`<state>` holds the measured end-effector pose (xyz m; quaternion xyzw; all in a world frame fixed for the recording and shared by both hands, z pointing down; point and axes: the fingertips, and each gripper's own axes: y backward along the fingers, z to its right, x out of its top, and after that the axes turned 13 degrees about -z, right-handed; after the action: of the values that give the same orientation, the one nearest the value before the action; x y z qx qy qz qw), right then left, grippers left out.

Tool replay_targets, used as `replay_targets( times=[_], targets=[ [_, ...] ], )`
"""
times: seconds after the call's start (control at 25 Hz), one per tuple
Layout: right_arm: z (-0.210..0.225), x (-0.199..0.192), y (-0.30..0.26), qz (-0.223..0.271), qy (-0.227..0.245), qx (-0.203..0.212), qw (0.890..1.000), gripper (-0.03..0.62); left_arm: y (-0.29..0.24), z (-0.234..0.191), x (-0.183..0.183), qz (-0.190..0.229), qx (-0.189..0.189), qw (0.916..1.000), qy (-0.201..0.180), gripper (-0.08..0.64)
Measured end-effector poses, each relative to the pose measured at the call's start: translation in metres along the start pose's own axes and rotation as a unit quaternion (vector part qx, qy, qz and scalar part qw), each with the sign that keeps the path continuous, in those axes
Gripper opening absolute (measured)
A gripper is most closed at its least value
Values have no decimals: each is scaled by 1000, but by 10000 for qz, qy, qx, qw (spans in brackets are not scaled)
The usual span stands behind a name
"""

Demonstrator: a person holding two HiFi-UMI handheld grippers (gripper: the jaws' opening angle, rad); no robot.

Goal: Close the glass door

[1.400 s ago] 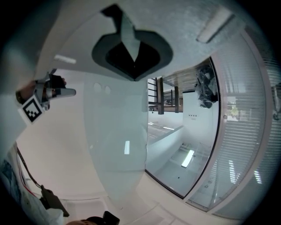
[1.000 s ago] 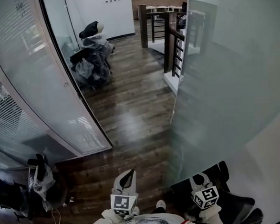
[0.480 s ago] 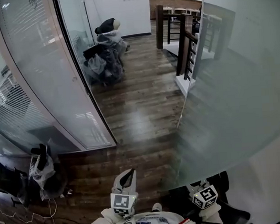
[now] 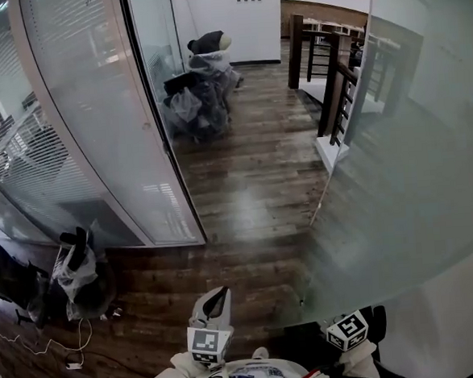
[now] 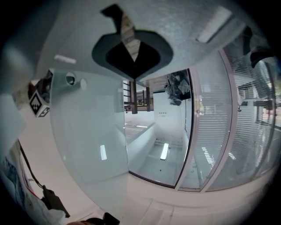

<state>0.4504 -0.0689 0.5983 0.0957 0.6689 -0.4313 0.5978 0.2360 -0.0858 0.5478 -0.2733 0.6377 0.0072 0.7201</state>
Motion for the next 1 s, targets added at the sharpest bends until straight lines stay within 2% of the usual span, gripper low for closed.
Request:
replay_targets(
  times=[0.24,0.28,0.36,0.4,1.0],
  targets=[
    [-1,0,-29,-187,420,285,9985,242,6,-9,-7,-1,281,9995,118,2],
    [-2,2,-33,-153,477,313,9983,226,7,-11,-7,-1,324,9994,134,3],
    [-5,6,-39,-59,497,457,9977,132,10,-14,-7,-6,409,9990,156,2],
    [-6,7,-40,-13,460,522,9976,126,11,-15,-7,-6,448,9989,164,2],
    [-18,19,-65,-79,505,570,9971,121,21,-23,-14,-11,770,9966,298,2]
  ],
)
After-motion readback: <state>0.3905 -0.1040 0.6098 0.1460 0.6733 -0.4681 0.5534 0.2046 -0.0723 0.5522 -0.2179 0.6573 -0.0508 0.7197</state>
